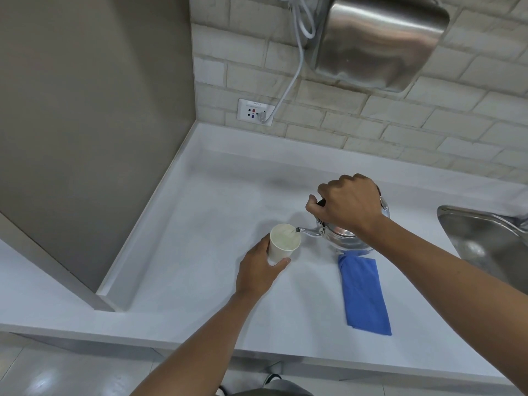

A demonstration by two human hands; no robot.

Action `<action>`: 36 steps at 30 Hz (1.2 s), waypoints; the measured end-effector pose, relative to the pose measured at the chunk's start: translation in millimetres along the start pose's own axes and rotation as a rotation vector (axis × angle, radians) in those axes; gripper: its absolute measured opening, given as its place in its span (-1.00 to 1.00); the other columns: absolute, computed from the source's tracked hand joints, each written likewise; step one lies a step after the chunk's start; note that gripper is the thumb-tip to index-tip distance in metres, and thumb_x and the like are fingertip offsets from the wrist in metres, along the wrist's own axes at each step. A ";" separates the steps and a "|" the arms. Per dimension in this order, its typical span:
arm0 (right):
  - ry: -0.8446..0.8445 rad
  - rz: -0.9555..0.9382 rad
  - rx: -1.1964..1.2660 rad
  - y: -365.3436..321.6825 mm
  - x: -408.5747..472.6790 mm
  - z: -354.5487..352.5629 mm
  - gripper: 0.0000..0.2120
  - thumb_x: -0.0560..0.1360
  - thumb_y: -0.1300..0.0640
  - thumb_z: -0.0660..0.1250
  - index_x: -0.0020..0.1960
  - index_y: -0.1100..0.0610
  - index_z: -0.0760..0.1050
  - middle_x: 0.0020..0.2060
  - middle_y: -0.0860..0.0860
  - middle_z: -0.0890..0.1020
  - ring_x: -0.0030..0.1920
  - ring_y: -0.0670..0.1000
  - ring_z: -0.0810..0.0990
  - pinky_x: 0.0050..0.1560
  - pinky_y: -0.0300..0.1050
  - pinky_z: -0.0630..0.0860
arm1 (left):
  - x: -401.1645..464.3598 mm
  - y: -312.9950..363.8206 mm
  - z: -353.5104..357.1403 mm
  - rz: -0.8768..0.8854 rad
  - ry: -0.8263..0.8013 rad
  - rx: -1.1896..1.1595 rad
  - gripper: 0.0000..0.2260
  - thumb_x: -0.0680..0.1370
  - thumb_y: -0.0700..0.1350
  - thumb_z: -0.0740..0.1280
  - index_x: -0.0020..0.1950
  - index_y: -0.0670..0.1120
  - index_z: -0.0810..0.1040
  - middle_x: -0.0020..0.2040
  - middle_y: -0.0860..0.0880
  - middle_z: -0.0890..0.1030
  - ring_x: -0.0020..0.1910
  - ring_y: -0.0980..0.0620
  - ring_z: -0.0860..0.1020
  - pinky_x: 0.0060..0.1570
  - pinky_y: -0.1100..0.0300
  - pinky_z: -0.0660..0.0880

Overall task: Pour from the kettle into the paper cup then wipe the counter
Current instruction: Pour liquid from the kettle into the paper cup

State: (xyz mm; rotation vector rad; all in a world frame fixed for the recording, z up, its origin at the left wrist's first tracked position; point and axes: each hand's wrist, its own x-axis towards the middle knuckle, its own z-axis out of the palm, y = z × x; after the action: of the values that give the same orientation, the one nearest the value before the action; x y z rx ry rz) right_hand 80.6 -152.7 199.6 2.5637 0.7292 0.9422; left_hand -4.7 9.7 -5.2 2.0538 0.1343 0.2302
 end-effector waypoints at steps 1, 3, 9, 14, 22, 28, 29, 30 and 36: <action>0.001 0.000 -0.001 0.1 -0.1 0.2 -0.59 0.38 -0.05 0.20 -0.53 0.12 0.20 -0.64 -0.04 0.16 -0.57 0.04 0.07 -0.37 -0.23 0.04 | 0.0 0.1 0.0 0.001 0.001 0.001 -0.40 0.34 0.30 0.48 0.33 0.25 0.41 0.13 0.24 0.63 0.04 0.19 0.56 -0.03 0.27 0.47; 0.003 0.000 -0.005 0.3 0.0 0.2 -0.59 0.38 -0.05 0.20 -0.53 0.12 0.21 -0.64 -0.03 0.17 -0.58 0.05 0.08 -0.37 -0.23 0.05 | -0.3 0.9 -0.3 -0.003 -0.001 0.001 -0.40 0.34 0.30 0.48 0.33 0.25 0.42 0.12 0.24 0.63 0.04 0.19 0.56 -0.04 0.27 0.47; 0.006 0.002 0.002 0.1 1.2 -0.7 -0.60 0.38 -0.04 0.20 -0.53 0.12 0.20 -0.64 -0.02 0.16 -0.57 0.06 0.09 -0.37 -0.23 0.04 | -0.7 2.5 -1.6 -0.008 0.001 0.004 -0.41 0.35 0.27 0.50 0.33 0.25 0.42 0.13 0.25 0.63 0.05 0.21 0.55 -0.04 0.29 0.45; 0.013 0.005 0.010 -0.9 2.3 -3.0 -0.60 0.37 -0.03 0.21 -0.53 0.12 0.19 -0.63 -0.02 0.14 -0.56 0.06 0.08 -0.37 -0.23 0.06 | -0.7 2.2 -2.0 -0.014 -0.008 -0.001 -0.43 0.37 0.24 0.52 0.34 0.22 0.45 0.11 0.23 0.63 0.05 0.19 0.56 -0.04 0.29 0.44; 0.007 -0.001 -0.001 -2.3 2.1 -5.2 -0.61 0.38 -0.02 0.21 -0.53 0.12 0.20 -0.63 -0.02 0.16 -0.57 0.06 0.09 -0.38 -0.23 0.05 | -1.0 2.5 -2.4 -0.008 -0.004 0.001 -0.44 0.38 0.21 0.54 0.34 0.17 0.47 0.10 0.18 0.64 0.04 0.13 0.57 -0.03 0.21 0.49; 0.005 -0.001 -0.011 -1.6 0.6 -5.1 -0.60 0.38 -0.04 0.22 -0.53 0.12 0.21 -0.64 -0.02 0.18 -0.57 0.06 0.10 -0.37 -0.23 0.05 | 0.4 -0.5 0.7 0.003 -0.011 0.023 -0.42 0.39 0.22 0.53 0.35 0.14 0.47 0.04 0.17 0.60 0.09 0.03 0.58 0.05 0.04 0.57; 0.005 -0.002 -0.012 -1.5 0.8 -5.1 -0.60 0.38 -0.04 0.22 -0.53 0.12 0.21 -0.63 -0.02 0.18 -0.57 0.06 0.11 -0.36 -0.22 0.05 | 0.7 -0.5 1.4 0.007 -0.010 0.039 -0.42 0.40 0.21 0.53 0.35 0.12 0.47 -0.02 0.20 0.55 0.13 -0.02 0.57 0.07 0.00 0.57; 0.005 -0.003 -0.012 -1.6 1.0 -5.0 -0.60 0.38 -0.04 0.22 -0.53 0.12 0.22 -0.63 -0.02 0.18 -0.57 0.07 0.12 -0.36 -0.22 0.06 | 0.8 -0.5 2.0 0.013 -0.008 0.053 -0.43 0.40 0.20 0.53 0.35 0.10 0.47 -0.07 0.24 0.49 0.17 -0.08 0.55 0.09 -0.05 0.56; -0.007 -0.009 -0.008 -1.5 1.2 -3.4 -0.60 0.39 -0.04 0.22 -0.53 0.12 0.23 -0.64 -0.02 0.21 -0.57 0.07 0.14 -0.38 -0.21 0.09 | 0.5 -1.5 1.7 0.025 0.011 0.073 -0.44 0.38 0.24 0.50 0.31 0.14 0.45 -0.13 0.24 0.41 0.05 0.00 0.54 -0.04 0.04 0.54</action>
State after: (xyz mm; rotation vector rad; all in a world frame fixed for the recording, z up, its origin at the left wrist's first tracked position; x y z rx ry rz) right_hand 78.6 -150.4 202.1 2.5537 0.7333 0.9317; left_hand -3.9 9.0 -7.2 2.1280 0.1256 0.2549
